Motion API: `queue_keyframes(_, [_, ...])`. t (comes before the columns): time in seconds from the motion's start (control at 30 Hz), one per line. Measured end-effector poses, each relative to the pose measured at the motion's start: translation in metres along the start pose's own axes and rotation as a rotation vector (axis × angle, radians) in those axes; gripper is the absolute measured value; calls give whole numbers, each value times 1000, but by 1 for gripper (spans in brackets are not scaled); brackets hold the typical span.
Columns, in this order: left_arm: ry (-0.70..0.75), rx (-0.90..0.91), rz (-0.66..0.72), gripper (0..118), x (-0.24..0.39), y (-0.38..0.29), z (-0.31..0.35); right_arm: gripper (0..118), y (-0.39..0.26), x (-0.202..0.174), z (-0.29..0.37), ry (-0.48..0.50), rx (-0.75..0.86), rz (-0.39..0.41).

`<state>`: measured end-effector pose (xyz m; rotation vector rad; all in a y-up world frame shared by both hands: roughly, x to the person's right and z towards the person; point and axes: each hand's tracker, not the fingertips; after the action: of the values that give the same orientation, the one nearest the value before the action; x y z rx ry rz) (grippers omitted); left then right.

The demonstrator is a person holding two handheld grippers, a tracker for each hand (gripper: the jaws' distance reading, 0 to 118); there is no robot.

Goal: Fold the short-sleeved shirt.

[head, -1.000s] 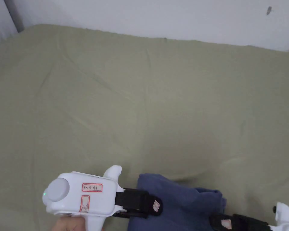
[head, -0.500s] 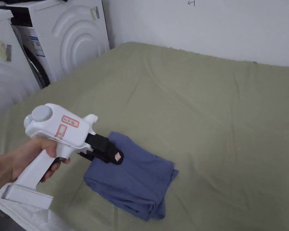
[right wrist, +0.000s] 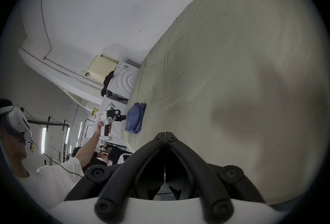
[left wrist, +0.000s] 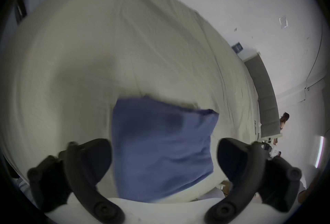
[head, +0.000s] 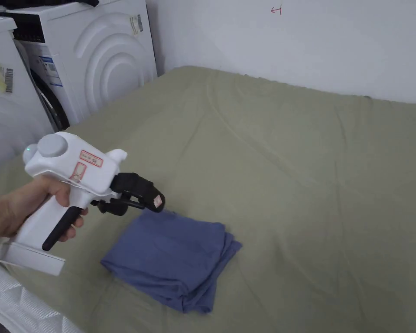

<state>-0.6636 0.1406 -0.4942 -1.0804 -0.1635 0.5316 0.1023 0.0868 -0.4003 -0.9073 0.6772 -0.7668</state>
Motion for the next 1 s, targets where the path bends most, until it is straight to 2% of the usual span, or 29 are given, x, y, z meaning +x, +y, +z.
queue_keyframes(0.03, [17, -1, -19, 116, 36, -12, 23, 0, 2, 0, 2, 7, 0, 10])
queue_keyframes(0.13, [79, 61, -16, 115, 76, -32, 43, 0, 5, -9, 9, 25, 21, 31])
queue_keyframes(0.17, [94, 101, -16, 114, 37, -9, 44, 0, 8, -12, 12, 25, 30, 46])
queue_keyframes(0.23, [116, 166, -3, 107, 59, -19, 51, 0, 15, -15, 21, 3, 62, 110])
queue_keyframes(0.27, [96, 191, 3, 81, 73, -28, 51, 0, 18, -18, 25, -11, 76, 134])
queue_keyframes(0.3, [95, 187, -18, 36, 91, -37, 53, 0, 21, -23, 28, -33, 90, 158])
queue_keyframes(0.33, [138, 185, -62, 0, 111, -45, 46, 0, 24, -30, 30, -67, 109, 200])
queue_keyframes(0.37, [252, 258, -124, 0, 135, -57, 40, 0, 27, -36, 34, -106, 132, 246])
queue_keyframes(0.4, [279, 281, -206, 0, 156, -64, 37, 0, 30, -44, 36, -160, 147, 300])
queue_keyframes(0.43, [258, 302, -234, 0, 151, -62, 32, 0, 33, -53, 39, -212, 173, 372])
queue_keyframes(0.47, [169, 325, -180, 0, 171, -69, 27, 0, 37, -65, 42, -272, 202, 425])
queue_keyframes(0.5, [147, 353, -173, 0, 193, -78, 22, 0, 40, -73, 44, -315, 222, 459])
queue_keyframes(0.57, [159, 412, -215, 0, 246, -104, 6, 0, 44, -90, 49, -419, 314, 520])
queue_keyframes(0.6, [181, 454, -241, 0, 269, -113, -1, 0, 47, -87, 51, -464, 342, 569])
queue_keyframes(0.67, [142, 505, -321, 0, 314, -132, -12, 0, 48, -101, 53, -563, 437, 716])
queue_keyframes(0.73, [161, 618, -310, 0, 351, -150, -23, 0, 45, -122, 50, -692, 497, 818])
queue_keyframes(0.77, [147, 645, -347, 0, 369, -160, -26, 0, 43, -128, 50, -726, 524, 860])
queue_keyframes(0.8, [148, 675, -359, 0, 385, -169, -28, 0, 40, -133, 51, -759, 555, 891])
queue_keyframes(0.87, [158, 722, -403, 0, 423, -199, -29, 0, 36, -143, 58, -741, 578, 918])
queue_keyframes(0.93, [158, 762, -444, 0, 442, -214, -28, 0, 29, -153, 67, -766, 618, 916])
queue_keyframes(1.0, [235, 830, -488, 0, 461, -229, -26, 0, 26, -158, 78, -744, 637, 905])
